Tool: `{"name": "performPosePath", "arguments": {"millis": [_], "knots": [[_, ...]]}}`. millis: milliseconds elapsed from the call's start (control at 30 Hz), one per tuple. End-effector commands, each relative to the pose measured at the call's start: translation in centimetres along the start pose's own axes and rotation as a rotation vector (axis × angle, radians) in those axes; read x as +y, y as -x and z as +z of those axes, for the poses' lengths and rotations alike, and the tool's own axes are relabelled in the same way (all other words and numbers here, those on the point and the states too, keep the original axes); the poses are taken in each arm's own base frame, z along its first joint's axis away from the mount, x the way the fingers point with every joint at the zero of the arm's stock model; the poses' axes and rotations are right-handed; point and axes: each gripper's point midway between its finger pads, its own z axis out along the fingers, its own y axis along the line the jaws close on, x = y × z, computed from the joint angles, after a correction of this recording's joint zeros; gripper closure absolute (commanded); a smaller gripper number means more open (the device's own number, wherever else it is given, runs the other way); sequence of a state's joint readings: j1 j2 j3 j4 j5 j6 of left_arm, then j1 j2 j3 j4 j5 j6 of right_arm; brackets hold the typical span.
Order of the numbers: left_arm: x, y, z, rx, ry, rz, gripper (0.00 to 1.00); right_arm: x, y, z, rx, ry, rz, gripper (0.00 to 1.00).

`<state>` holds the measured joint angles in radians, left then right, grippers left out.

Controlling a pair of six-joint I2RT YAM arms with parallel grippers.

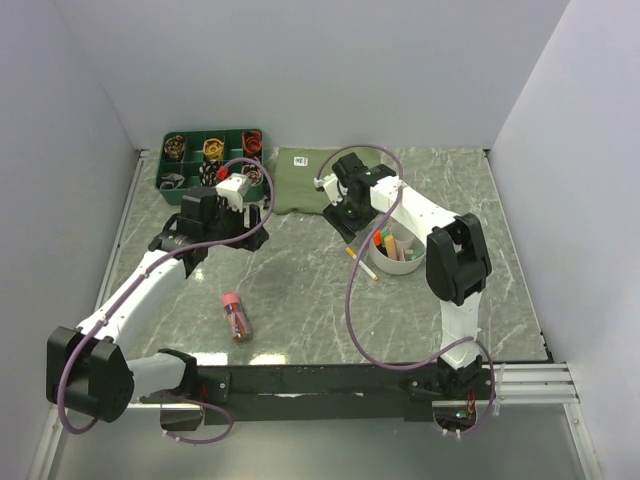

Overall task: Sort the stationery into containers
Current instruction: Pick up the pen from the center of the board.

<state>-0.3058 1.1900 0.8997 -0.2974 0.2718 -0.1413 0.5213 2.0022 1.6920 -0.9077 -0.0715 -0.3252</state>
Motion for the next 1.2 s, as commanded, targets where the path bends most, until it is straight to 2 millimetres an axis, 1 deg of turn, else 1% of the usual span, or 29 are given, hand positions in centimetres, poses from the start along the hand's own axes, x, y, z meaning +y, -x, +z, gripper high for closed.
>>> {"name": "performPosePath", "arguments": {"millis": [0,67,133,200,333,400,433,633,900,1167], "knots": [[0.2,1.6,0.3,-0.053,0.004,-0.019,0.24,-0.3,0.7,0.5,0.0,-0.013,-0.037,0.35],[0.4,1.4,0.5,-0.049,0.009,-0.021,0.25,-0.5,1.1,0.7,-0.004,-0.012,-0.043,0.36],[0.6,1.3,0.7,-0.043,0.013,-0.022,0.24,-0.2,1.0,1.5,0.012,0.004,-0.053,0.37],[0.8,1.2,0.8,-0.038,0.016,-0.022,0.24,0.6,0.5,2.1,0.039,0.031,-0.068,0.41],[1.1,1.2,0.9,-0.035,0.024,-0.02,0.24,1.4,0.2,2.9,0.051,0.053,-0.079,0.44],[1.3,1.3,1.0,-0.036,0.031,-0.021,0.24,1.5,0.2,3.2,0.06,0.055,-0.084,0.45],[1.4,1.2,1.1,-0.032,0.031,-0.025,0.24,1.5,0.1,3.3,0.063,0.059,-0.082,0.47],[1.6,1.3,1.3,-0.032,0.034,-0.029,0.24,2.2,-1.3,4.3,0.113,0.082,-0.084,0.51],[1.6,0.9,1.6,-0.025,0.029,-0.038,0.23,2.4,-2.6,5.0,0.147,0.086,-0.083,0.54],[1.8,0.9,1.9,-0.022,0.036,-0.039,0.23,2.3,-2.8,6.1,0.162,0.077,-0.086,0.61]]}}
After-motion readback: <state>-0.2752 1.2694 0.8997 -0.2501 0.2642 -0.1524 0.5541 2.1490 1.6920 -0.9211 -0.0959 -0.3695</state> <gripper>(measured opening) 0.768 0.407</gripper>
